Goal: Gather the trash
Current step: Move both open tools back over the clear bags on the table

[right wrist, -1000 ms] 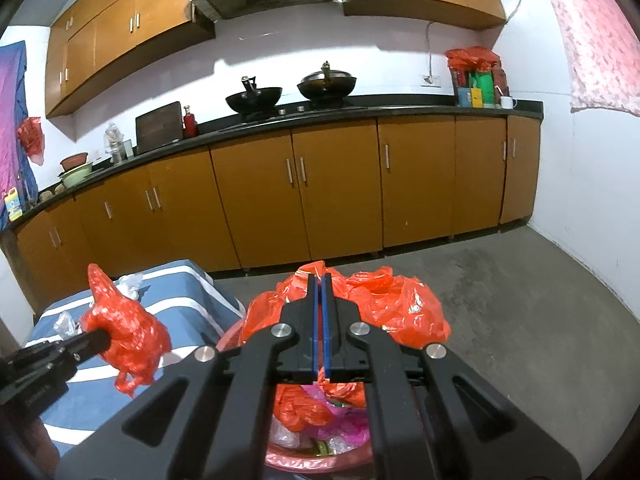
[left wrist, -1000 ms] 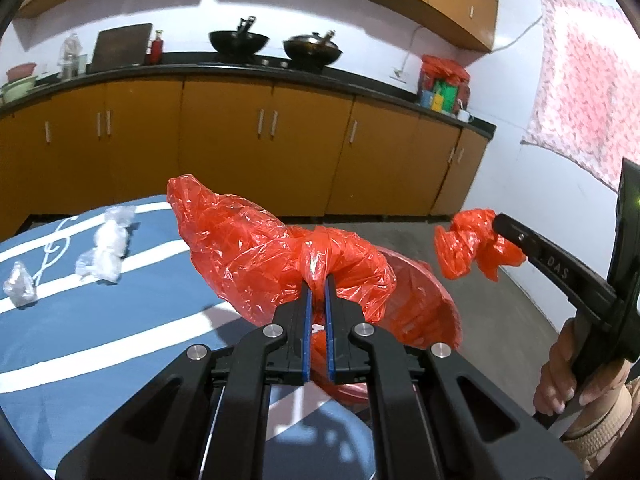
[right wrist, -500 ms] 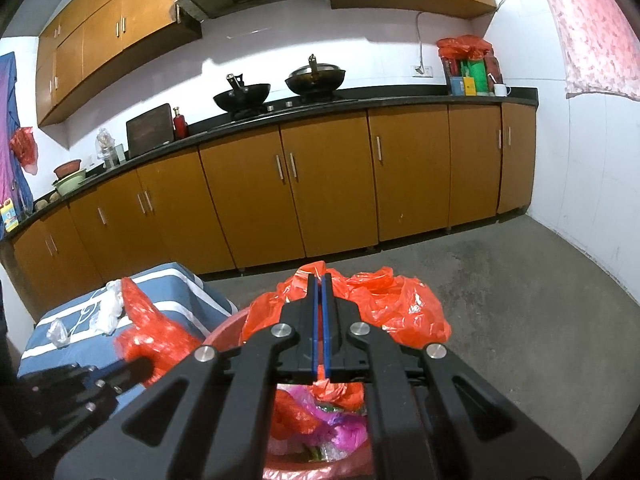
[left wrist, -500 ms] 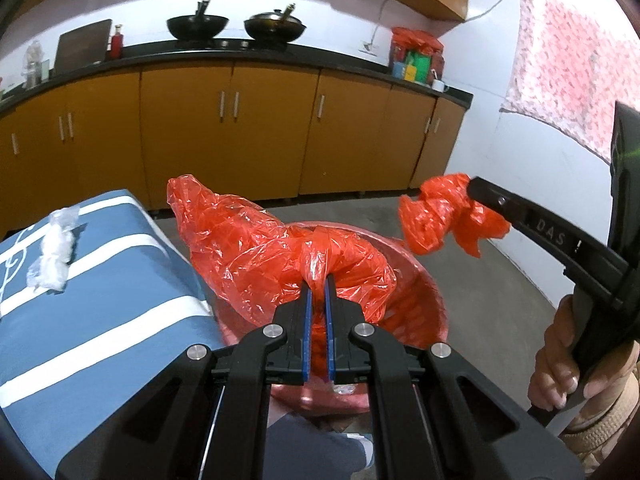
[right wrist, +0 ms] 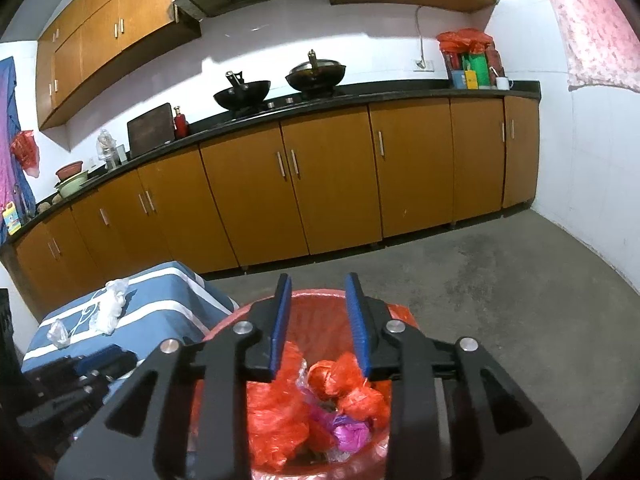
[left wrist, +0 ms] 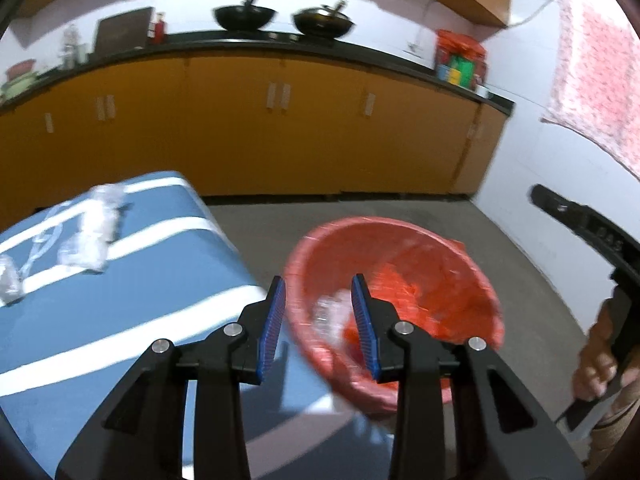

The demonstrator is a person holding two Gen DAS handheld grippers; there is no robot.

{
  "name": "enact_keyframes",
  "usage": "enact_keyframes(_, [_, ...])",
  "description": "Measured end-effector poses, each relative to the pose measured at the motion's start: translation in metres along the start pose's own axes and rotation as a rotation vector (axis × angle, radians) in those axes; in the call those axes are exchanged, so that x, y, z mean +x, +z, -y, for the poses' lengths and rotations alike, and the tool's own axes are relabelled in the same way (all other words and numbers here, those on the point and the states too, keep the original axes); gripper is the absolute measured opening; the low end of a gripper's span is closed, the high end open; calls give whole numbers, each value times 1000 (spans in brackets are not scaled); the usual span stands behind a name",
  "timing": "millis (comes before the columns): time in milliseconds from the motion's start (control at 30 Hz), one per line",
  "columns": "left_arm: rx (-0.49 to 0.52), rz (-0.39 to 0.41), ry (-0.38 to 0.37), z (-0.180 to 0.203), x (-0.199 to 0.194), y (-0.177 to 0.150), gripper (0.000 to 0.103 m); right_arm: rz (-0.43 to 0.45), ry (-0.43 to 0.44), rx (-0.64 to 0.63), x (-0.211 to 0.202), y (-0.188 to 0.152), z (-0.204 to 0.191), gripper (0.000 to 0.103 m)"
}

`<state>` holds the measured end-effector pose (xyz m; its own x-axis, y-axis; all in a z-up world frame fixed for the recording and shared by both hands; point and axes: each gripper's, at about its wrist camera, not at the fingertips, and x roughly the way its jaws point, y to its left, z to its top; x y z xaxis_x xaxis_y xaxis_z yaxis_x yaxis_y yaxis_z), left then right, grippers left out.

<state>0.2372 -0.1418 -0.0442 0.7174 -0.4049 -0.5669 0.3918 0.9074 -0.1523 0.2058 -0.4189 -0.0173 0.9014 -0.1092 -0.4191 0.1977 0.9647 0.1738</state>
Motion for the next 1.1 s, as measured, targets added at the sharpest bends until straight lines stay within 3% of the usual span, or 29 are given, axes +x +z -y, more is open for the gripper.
enact_keyframes(167, [-38,36,107,-41,-23,-6,35,10,35,-32,-2,6,-25,35])
enact_keyframes(300, [-69,60,210,-78,-43,-10,41,5,89,-64,1,9,-57,35])
enact_keyframes(633, [-171,97,466,-189,-93,-27,48,-57,260,-131,25,6,-169,36])
enact_keyframes(867, [-252,130,590,-257,-114,-36,57,-129,344,-214,62,-17,-270,38])
enact_keyframes(1100, [-316,140,640,-306,-115,-46,60,-230,355,-263,111,-51,-341,39])
